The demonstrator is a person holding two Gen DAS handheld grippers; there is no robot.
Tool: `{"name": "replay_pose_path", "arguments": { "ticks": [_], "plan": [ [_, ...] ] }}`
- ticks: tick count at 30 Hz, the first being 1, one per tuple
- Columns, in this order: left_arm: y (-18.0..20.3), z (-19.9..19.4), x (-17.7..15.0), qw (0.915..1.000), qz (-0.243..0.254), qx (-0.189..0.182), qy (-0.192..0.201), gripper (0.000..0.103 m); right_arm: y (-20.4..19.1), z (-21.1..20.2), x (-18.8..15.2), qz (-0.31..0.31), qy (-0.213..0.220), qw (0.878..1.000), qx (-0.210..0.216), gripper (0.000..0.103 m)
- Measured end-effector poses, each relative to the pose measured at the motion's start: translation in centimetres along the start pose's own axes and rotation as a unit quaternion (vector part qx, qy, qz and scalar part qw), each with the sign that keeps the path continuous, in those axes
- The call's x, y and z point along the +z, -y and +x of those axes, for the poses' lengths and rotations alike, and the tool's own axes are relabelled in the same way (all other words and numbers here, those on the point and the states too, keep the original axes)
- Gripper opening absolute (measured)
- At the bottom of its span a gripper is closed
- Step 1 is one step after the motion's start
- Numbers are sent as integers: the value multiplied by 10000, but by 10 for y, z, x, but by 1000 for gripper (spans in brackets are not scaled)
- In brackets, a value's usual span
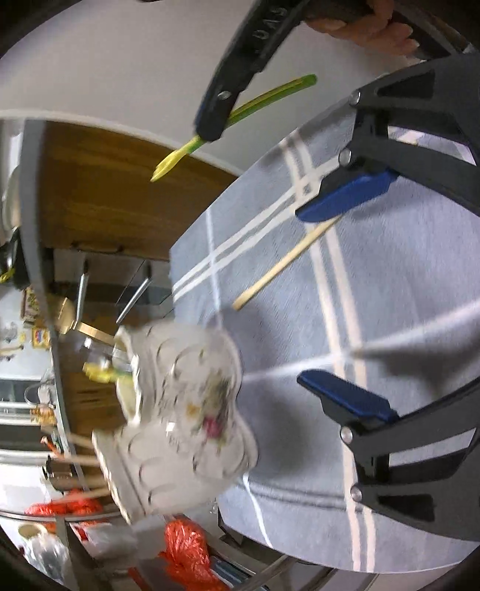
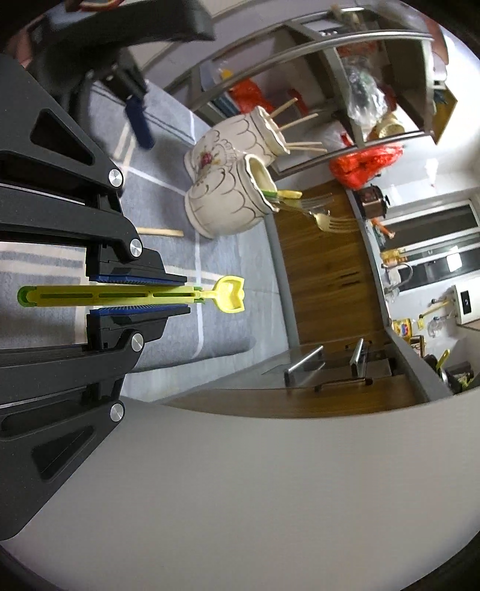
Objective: Organize utensils
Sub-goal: 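Grasp the last wooden chopstick with the left gripper while the right lifts the yellow spoon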
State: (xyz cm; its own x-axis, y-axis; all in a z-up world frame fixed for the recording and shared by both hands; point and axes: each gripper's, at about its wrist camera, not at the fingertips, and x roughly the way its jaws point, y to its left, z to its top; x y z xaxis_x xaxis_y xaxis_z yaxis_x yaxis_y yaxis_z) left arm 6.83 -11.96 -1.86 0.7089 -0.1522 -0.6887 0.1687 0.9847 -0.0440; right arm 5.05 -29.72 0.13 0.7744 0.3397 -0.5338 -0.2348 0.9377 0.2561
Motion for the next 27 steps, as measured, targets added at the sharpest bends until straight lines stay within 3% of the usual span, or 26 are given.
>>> {"name": "replay_pose_path", "arguments": {
  "ticks": [5,11,14,17,23,27],
  "plan": [
    [24,9,-1,9997,71,-54,-215,57,0,-1,-1,28,-14,9999,149,10],
    [42,23,-3,9986,231,196,-423,36,0,-4,-1,53,9,9997,222,10],
    [44,26,1,9978,298,331,-490,31,0,-4,-2,46,12,9997,233,10],
    [44,30,7,9973,435,166,-573,15,0,-5,-2,29,15,9997,241,10],
    [25,29,12,9957,622,27,-684,5,-2,-6,-3,6,18,9997,256,10],
    [7,6,10,9962,729,-52,-468,0,-4,-6,-3,-15,32,9996,288,10]
  ]
}}
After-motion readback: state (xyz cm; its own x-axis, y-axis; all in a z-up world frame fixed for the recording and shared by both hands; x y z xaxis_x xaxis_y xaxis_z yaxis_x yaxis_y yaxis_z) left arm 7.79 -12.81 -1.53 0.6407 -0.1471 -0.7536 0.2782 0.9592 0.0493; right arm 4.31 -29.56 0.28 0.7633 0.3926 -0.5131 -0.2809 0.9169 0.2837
